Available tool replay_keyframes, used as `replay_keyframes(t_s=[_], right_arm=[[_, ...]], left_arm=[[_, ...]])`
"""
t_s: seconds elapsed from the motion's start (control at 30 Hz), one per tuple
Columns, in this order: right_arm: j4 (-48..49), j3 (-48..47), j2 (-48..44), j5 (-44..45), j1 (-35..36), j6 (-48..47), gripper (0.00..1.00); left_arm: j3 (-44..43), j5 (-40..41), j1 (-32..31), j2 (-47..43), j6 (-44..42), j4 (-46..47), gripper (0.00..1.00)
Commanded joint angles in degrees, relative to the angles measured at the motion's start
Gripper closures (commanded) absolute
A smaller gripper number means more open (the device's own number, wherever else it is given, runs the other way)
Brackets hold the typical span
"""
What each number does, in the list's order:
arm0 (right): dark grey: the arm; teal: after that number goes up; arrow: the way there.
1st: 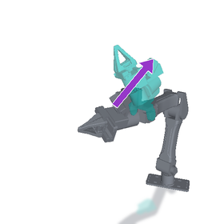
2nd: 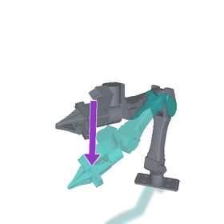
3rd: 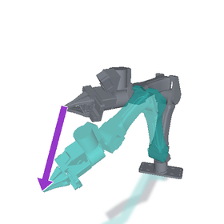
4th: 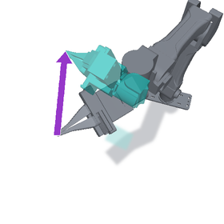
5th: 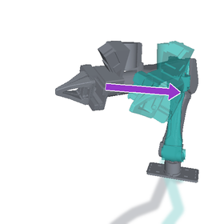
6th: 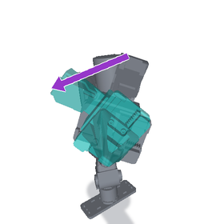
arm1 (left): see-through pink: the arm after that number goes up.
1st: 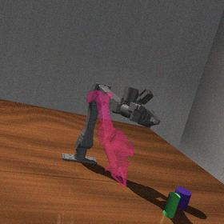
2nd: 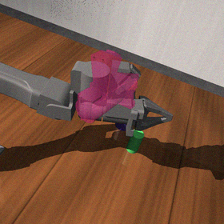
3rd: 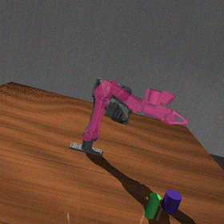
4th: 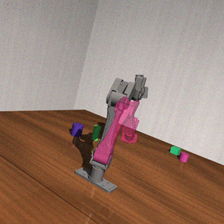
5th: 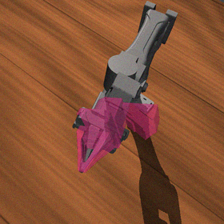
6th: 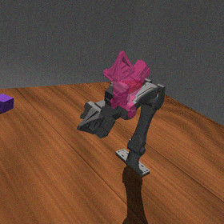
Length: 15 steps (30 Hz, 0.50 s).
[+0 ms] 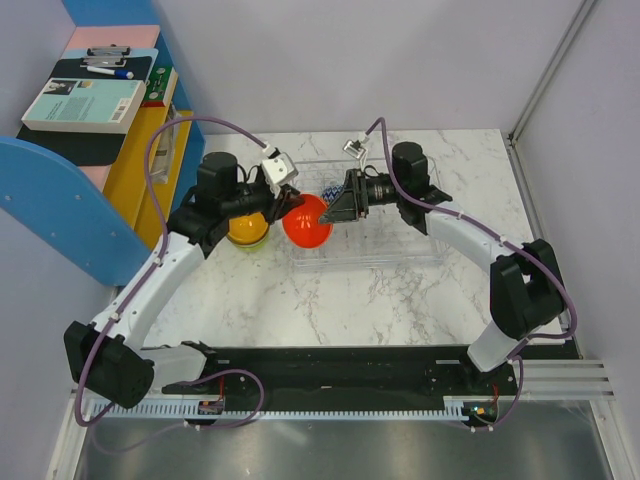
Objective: Load the bowls into the dish rack
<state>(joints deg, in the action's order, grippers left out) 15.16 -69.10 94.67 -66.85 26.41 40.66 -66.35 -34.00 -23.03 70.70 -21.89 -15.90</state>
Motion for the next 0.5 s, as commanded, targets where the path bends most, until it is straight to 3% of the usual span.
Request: replay_keyframes(t_s=[0.0,0.07,0.2,0.27,0.3,0.4,0.47], right_arm=[[-1.3,-0.4,-2.5,-0.4,0.0,-4.9,1.0],[-4.3,-0.9,-3.0,0.4,-0.7,-6.9,1.0],[-12.9,-2.4,-3.6,3.5,-2.4,-12.9,1.0],[-20.5,-5.6,-3.5,5.8,-3.6,-22.8,1.0],[-29.2,-7.2,-3.4,9.2,-3.8,-26.6,1.0],[-42.2,-12.2,-3.3,18.7,-3.9,-39.7,1.0],[-46.3,-14.0,-3.9,25.1,-3.7,-45.8,1.0]], left_arm=[[-0.5,1.2,-0.6,-2.0,-0.6,2.9,0.56],[0.7,2.6,-0.6,-3.6,-1.1,2.6,0.29],[2.5,4.2,0.4,-6.9,-1.8,0.3,0.04],[3.2,4.6,2.4,-8.3,-1.9,-1.8,0.0],[3.9,4.6,3.2,-9.7,-2.2,-2.6,0.0],[5.7,4.2,7.7,-11.9,-2.3,-5.3,0.0],[6.6,3.4,12.3,-12.6,-2.0,-7.1,0.0]])
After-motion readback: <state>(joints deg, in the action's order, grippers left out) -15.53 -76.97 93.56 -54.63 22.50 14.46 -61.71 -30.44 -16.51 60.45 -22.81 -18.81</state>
